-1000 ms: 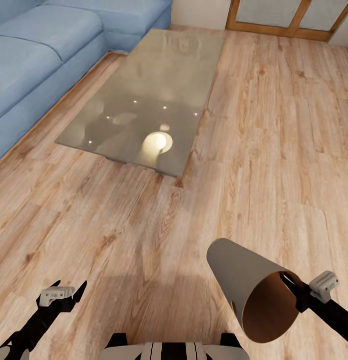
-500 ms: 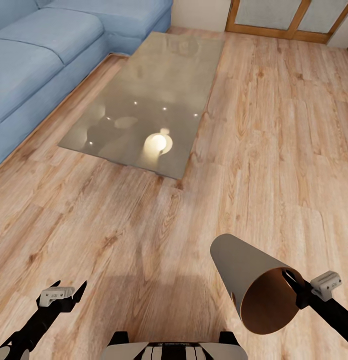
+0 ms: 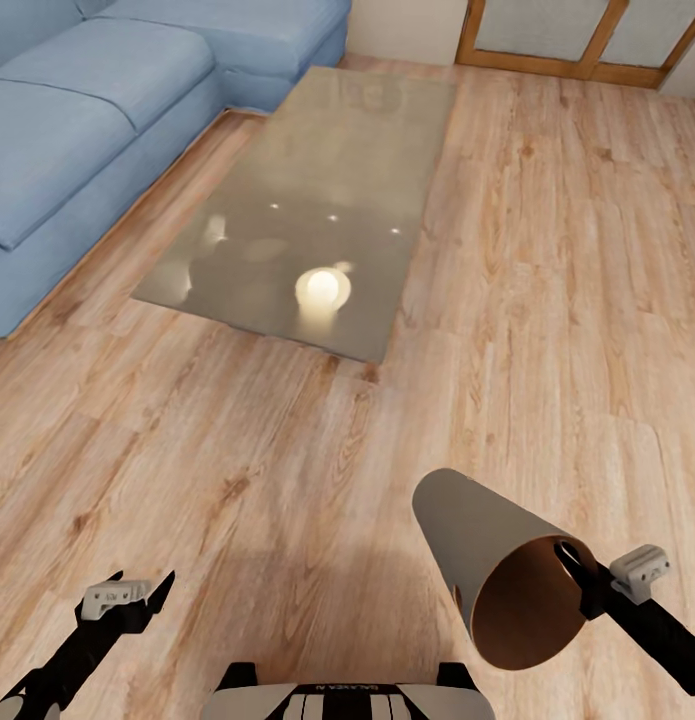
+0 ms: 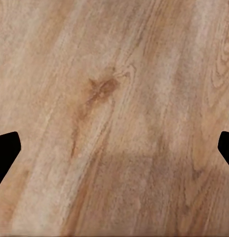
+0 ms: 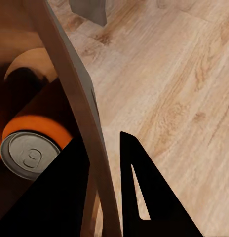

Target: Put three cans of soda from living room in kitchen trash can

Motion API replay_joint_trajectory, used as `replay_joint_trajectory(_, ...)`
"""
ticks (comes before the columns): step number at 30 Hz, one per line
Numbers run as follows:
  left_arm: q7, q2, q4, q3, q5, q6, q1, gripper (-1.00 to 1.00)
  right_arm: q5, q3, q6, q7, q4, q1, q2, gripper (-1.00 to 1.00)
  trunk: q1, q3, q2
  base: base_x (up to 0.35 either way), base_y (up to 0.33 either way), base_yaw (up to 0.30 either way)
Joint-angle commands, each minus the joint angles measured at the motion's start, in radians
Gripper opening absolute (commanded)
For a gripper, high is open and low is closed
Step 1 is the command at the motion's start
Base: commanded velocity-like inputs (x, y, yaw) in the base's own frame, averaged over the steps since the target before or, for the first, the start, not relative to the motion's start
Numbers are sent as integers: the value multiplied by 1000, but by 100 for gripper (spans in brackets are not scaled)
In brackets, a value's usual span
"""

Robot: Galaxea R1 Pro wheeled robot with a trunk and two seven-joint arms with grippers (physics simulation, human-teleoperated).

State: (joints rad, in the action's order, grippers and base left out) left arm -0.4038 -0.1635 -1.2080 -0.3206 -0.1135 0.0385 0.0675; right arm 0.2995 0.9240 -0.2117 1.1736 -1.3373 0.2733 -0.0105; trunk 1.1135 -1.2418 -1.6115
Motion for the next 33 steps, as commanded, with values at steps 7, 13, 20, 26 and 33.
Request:
replay_joint_trajectory(7,-2,0,2,0,0,-2,0,100,-2,0,3,9,0,0,-3,-100,0,0,0,5,317,0)
replay_joint_trajectory(13,-3,1,4,-1,0,5,0,100,7,-3,2,7,-1,0,-26,-100,0,0,0,0,318,99)
replay_joint_trajectory(20,-3,1,4,-1,0,7,0,100,13,-5,2,6,-3,0,-37,-100,0,0,0,0,290,226)
replay_joint_trajectory(26,-3,1,5,-1,0,7,-1,100,9,-3,2,6,-3,0,-38,-100,0,0,0,0,259,176)
replay_joint_trajectory(33,-3,1,5,-1,0,9,-1,100,13,-6,2,0,-2,0,-41,-100,0,0,0,0,209,60)
